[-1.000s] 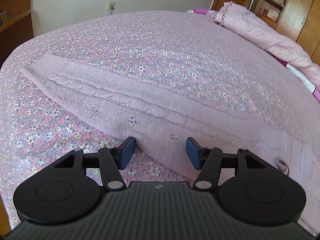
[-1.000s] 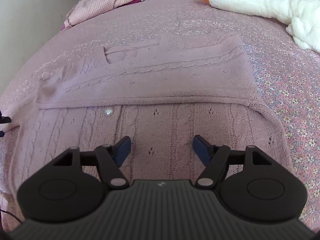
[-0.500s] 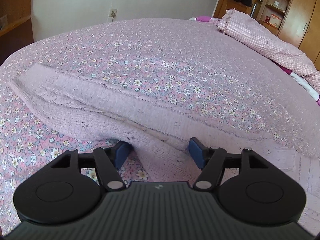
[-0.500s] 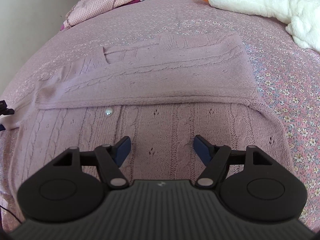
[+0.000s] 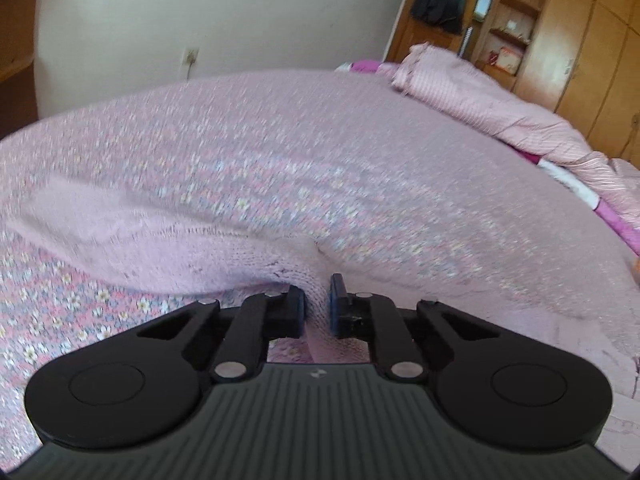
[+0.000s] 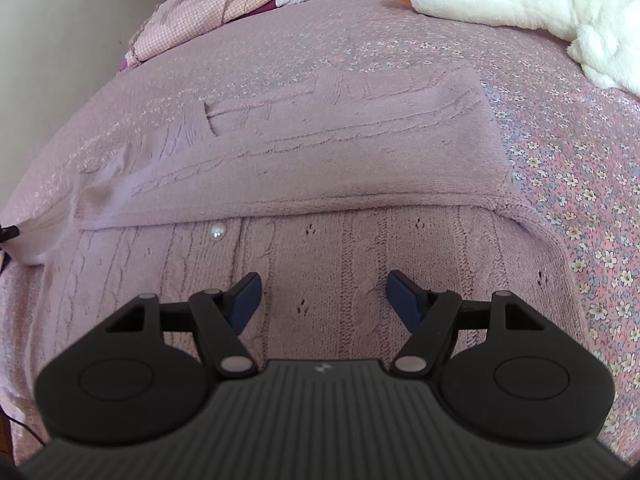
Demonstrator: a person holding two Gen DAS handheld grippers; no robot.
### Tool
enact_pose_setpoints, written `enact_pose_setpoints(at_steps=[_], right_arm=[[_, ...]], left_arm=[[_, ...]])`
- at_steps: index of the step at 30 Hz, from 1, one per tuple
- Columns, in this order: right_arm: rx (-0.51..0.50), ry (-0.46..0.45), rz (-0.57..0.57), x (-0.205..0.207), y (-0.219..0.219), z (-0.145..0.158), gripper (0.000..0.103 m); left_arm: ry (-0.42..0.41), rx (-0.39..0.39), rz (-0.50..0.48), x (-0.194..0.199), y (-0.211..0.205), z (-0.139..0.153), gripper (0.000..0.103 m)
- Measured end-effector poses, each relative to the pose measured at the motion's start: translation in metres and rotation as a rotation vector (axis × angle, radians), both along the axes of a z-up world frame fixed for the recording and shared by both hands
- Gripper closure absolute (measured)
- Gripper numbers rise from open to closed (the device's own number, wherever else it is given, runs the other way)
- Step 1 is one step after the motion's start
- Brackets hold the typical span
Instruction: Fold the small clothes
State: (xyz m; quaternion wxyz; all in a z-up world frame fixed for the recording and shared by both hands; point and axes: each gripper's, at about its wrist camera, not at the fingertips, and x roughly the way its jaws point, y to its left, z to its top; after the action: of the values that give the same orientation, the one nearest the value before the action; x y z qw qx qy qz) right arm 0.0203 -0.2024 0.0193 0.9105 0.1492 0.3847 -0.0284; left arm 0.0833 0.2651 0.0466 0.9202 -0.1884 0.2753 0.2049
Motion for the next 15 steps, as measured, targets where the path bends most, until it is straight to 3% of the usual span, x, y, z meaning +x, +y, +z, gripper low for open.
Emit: enact_pose_setpoints(at_steps=[6,15], right_arm=[[0.031,-0.025,-0.028,-0.003,-0.007,0.006,0.032],[0.064,-0.058,-0.06,-0.013,-0.02,0.011,0.032]], left_arm=[[-0.079,0.035,-0.049,-0.01,-0.024,0.033,0.091],[-0.13,0.092,-0.151,-0.013,-0.072,0.072,0.091]])
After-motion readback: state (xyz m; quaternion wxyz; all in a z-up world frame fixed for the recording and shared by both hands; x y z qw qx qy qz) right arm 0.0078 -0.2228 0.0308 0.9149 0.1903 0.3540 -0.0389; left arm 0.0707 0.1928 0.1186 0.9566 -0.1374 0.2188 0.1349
